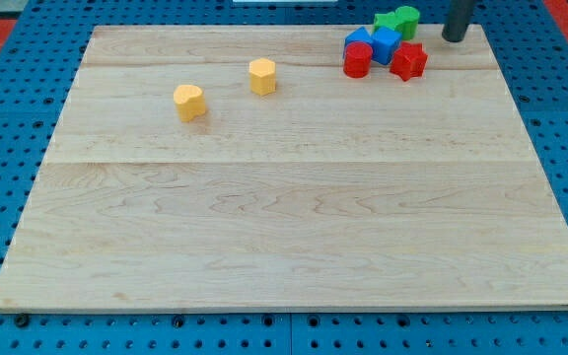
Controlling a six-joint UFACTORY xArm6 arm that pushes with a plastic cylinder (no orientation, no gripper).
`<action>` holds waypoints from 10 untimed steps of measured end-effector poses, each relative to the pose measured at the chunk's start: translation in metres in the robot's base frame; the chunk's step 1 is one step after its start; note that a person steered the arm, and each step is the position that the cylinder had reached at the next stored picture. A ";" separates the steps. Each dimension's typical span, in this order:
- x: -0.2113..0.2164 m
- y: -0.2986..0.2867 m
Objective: Keep arm on center right of the board
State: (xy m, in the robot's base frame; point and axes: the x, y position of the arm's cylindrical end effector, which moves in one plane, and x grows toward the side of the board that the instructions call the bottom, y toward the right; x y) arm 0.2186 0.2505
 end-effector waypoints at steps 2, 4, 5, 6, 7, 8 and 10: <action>0.091 0.032; 0.156 0.019; 0.163 0.019; 0.172 0.019; 0.181 0.019; 0.188 0.019; 0.196 0.019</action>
State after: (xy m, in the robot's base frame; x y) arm 0.4146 0.2697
